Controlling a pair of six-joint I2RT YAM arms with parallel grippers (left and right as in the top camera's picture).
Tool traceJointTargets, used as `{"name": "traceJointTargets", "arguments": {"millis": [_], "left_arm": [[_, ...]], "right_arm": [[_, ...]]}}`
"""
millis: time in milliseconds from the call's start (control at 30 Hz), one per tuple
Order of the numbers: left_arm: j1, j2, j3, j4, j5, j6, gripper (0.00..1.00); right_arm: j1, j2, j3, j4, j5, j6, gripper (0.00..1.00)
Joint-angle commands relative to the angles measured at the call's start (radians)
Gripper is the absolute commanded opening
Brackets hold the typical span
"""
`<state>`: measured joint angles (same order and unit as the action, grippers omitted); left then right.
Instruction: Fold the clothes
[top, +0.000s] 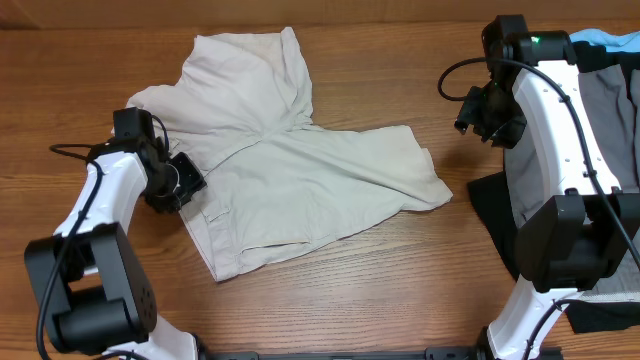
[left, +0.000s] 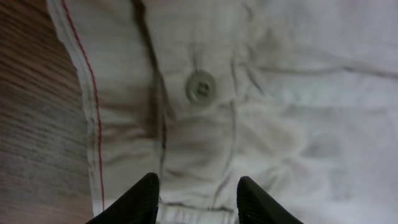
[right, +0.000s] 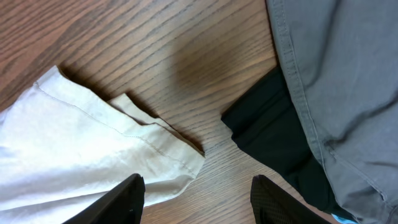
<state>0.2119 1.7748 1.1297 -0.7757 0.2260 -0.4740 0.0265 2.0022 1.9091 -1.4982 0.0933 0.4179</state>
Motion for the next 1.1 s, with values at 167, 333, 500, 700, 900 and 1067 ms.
{"name": "traceJointTargets", "arguments": {"millis": [167,333,500,700,900,1067], "left_arm": [[0.003,0.066,-0.002,0.054,-0.057,-0.058,0.45],[0.003,0.084,-0.002,0.073,-0.056,-0.058,0.33],[0.002,0.101,-0.002,0.089,-0.034,-0.056,0.04],[0.018,0.07,0.016,-0.084,0.005,0.068,0.04],[0.09,-0.051,0.037,-0.359,-0.229,0.105,0.04],[0.12,-0.107,0.037,-0.367,-0.236,0.08,0.04]], "right_arm": [[0.001,-0.013,0.017,-0.008,0.011,-0.002,0.59],[0.001,-0.013,0.017,-0.012,0.01,-0.002,0.59],[0.001,-0.013,0.017,-0.009,0.006,-0.002,0.57],[0.006,-0.013,0.017,0.035,-0.03,-0.069,0.5],[0.076,-0.012,0.017,0.22,-0.28,-0.363,0.47],[0.173,0.007,0.016,0.455,-0.307,-0.362,0.49]]}}
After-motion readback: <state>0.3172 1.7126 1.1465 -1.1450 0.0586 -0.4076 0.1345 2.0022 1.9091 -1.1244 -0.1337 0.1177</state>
